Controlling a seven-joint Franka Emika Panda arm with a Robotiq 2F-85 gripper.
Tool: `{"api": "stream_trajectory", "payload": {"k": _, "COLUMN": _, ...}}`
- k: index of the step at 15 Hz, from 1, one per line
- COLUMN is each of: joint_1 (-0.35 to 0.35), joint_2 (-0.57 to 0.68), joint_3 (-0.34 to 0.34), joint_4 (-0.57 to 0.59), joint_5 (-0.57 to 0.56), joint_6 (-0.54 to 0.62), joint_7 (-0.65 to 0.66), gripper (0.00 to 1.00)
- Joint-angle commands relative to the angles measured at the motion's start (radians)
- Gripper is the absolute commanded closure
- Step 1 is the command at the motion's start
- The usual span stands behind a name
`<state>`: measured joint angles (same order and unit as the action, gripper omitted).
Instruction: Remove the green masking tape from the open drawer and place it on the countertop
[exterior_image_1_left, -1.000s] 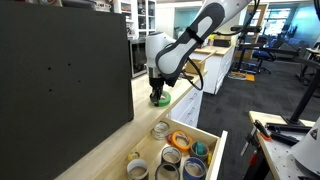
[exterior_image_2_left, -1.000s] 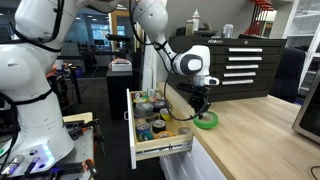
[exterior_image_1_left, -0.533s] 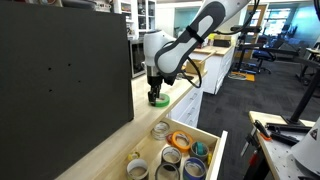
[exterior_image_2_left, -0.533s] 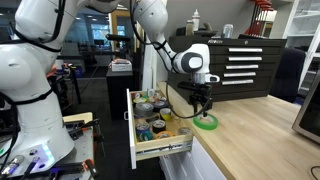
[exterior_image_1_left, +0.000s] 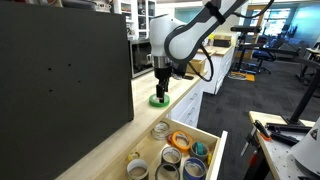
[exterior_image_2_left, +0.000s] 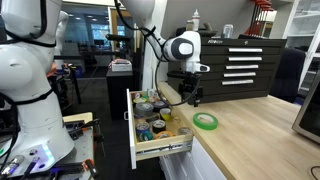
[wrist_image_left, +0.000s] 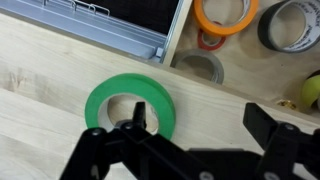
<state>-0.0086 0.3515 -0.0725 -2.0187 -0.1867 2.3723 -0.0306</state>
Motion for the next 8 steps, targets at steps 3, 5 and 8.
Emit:
{"api": "stream_trajectory", "payload": {"k": 3, "joint_1": -0.009, "joint_2": -0.187, "joint_3": 0.036, "joint_4": -0.184, "joint_5": 0.043, "joint_6": -0.047, "joint_7": -0.034, "gripper": 0.00}}
{"api": "stream_trajectory", "payload": {"k": 5, "joint_1": -0.012, "joint_2": -0.232, "joint_3": 0.044, "joint_4": -0.232, "joint_5": 0.065, "joint_6": -0.056, "joint_7": -0.053, "gripper": 0.00}}
{"api": "stream_trajectory", "payload": {"k": 8, "joint_1": -0.005, "joint_2": -0.178, "joint_3": 0.039, "joint_4": -0.188, "joint_5": 0.046, "joint_6": -0.036, "joint_7": -0.028, "gripper": 0.00}}
